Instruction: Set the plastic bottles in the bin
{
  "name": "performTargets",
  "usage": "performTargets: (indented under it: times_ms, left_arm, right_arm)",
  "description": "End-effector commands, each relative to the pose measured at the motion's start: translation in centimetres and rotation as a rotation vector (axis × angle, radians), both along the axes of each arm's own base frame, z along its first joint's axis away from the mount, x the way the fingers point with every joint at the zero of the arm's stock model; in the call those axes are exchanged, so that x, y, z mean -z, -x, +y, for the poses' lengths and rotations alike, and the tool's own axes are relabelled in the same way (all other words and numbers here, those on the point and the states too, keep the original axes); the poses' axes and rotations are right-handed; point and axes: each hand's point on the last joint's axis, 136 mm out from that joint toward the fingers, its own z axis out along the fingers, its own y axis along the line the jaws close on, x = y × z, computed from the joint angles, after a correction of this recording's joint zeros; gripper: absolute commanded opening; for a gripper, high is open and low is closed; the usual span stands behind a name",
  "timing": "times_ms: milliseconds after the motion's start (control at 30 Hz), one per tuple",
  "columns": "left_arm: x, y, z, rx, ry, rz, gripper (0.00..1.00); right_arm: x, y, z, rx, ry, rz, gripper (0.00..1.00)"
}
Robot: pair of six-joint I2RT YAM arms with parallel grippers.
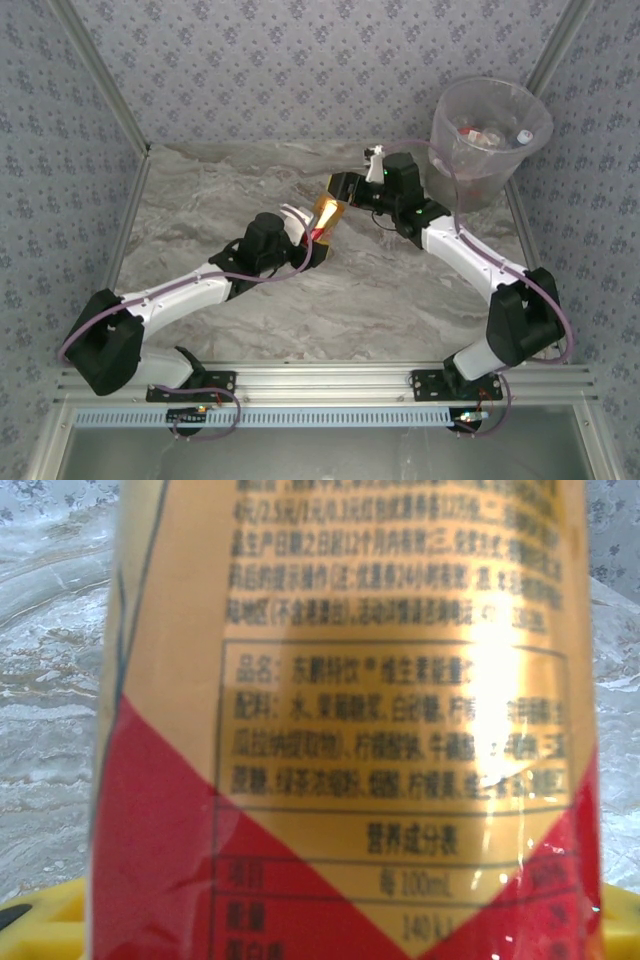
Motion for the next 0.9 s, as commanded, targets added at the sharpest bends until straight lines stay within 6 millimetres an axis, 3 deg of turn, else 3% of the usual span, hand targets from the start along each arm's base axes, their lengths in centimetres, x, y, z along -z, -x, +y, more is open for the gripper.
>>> performTargets:
  times_ms: [0, 100, 167, 300, 467, 733, 867]
  left_arm:
    - [-2.5, 0.3, -0.8, 0.037, 0.064, -0.061, 0.47]
    - [-2.4, 0.3, -0.7, 0.029, 0.065, -0.055, 0.47]
    - [-2.5, 0.2, -0.7, 0.025, 0.068, -0.055, 0.47]
    - [-2.4, 0.3, -0.6, 0.023, 0.063, -0.048, 0.47]
    - [-2.5, 0.2, -0.6, 0.021, 0.066, -0.047, 0.49]
    - [-2.4, -0.1, -1.0, 0.012, 0.067, -0.008, 0.68]
    - [-2.7, -0.3, -1.1, 0.004, 0.071, 0.003, 0.92]
  right_arm:
    - [-1.2, -0.8, 0.6, 0.017, -0.031, -0.019, 0.46]
    - [-0.8, -0.8, 0.6, 0.024, -0.014, -0.018, 0.35]
    - [-2.0, -1.0, 0.8, 0.024, -0.015, -0.04, 0.26]
    - [-1.9, -0.6, 1.1, 0.006, -0.01, -0.034, 0.12]
    - [-1.8, -0.2, 1.0, 0.008, 0.021, -0.043, 0.0]
    - [-1.3, -0.1, 0.6, 0.016, 0.043, -0.034, 0.0]
    - [-1.2, -0.2, 0.3, 0.031, 0.055, -0.032, 0.0]
